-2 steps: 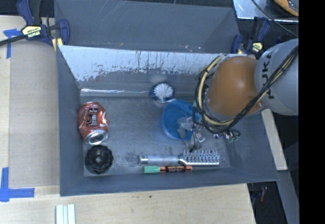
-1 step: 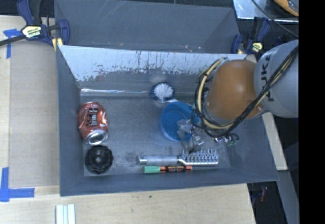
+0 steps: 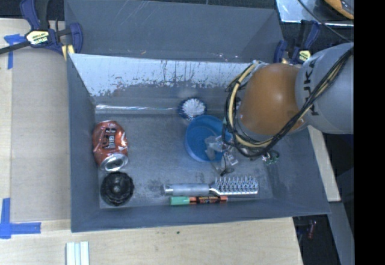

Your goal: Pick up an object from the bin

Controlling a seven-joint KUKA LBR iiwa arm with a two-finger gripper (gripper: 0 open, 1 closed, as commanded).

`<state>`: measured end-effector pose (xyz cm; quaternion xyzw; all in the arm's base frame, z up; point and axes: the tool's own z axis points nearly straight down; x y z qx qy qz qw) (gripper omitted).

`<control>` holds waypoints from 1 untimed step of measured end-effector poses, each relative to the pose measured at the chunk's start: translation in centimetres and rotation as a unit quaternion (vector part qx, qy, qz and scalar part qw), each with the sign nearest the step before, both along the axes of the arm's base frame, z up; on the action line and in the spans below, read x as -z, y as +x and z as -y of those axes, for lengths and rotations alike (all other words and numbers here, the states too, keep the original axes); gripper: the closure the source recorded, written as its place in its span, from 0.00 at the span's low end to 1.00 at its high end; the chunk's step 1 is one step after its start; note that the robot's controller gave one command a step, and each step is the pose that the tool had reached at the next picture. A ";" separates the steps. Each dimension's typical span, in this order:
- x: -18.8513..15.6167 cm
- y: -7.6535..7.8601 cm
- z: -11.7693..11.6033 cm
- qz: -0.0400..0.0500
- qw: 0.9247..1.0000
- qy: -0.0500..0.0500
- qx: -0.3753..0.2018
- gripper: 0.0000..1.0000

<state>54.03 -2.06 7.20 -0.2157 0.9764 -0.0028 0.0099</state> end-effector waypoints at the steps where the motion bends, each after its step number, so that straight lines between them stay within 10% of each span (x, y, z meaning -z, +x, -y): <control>1: 0.0 0.0 0.0 0.000 1.000 0.000 0.000 1.00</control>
Offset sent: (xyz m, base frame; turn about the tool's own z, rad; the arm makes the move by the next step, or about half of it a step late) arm 0.0318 0.0307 0.0129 0.3329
